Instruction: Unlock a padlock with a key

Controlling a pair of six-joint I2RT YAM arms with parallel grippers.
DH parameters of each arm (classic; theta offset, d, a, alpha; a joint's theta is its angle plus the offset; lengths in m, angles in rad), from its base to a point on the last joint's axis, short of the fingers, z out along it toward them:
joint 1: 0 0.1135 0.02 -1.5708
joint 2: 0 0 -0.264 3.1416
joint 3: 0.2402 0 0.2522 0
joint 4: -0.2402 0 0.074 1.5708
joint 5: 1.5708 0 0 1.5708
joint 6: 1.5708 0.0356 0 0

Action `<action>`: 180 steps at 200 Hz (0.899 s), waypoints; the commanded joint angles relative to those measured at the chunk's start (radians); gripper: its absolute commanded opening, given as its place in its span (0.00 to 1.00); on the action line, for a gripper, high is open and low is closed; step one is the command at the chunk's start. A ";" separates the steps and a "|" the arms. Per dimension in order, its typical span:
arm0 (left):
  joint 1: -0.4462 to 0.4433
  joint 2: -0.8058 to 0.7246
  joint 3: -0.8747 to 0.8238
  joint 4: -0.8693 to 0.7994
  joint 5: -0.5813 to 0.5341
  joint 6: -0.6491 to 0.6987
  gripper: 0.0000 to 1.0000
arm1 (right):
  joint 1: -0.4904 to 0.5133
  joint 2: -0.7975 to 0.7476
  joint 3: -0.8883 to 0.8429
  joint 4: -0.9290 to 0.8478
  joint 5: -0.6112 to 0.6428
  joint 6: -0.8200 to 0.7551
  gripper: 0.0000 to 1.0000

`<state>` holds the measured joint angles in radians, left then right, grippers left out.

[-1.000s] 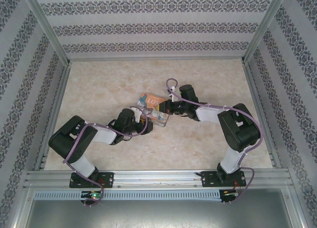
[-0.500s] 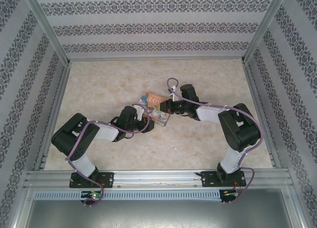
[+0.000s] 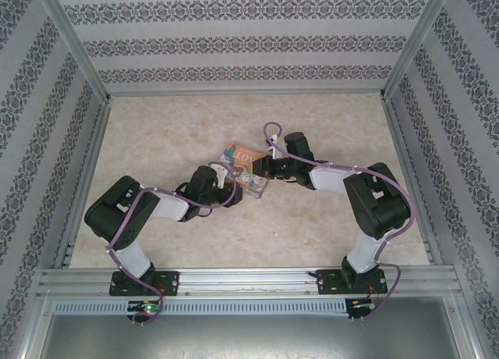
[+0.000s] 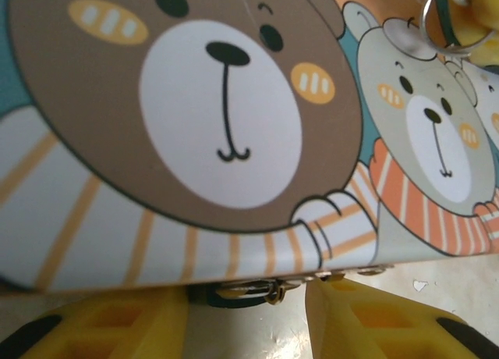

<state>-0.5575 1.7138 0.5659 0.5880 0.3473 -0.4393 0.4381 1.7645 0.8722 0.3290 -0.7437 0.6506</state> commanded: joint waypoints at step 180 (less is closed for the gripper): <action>-0.047 0.031 0.016 0.136 0.027 -0.118 0.40 | 0.004 0.038 -0.006 -0.079 0.043 -0.016 0.00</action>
<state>-0.5816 1.7309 0.5949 0.5812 0.3046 -0.4808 0.4381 1.7645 0.8753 0.3286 -0.7296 0.6506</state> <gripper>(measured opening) 0.395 0.048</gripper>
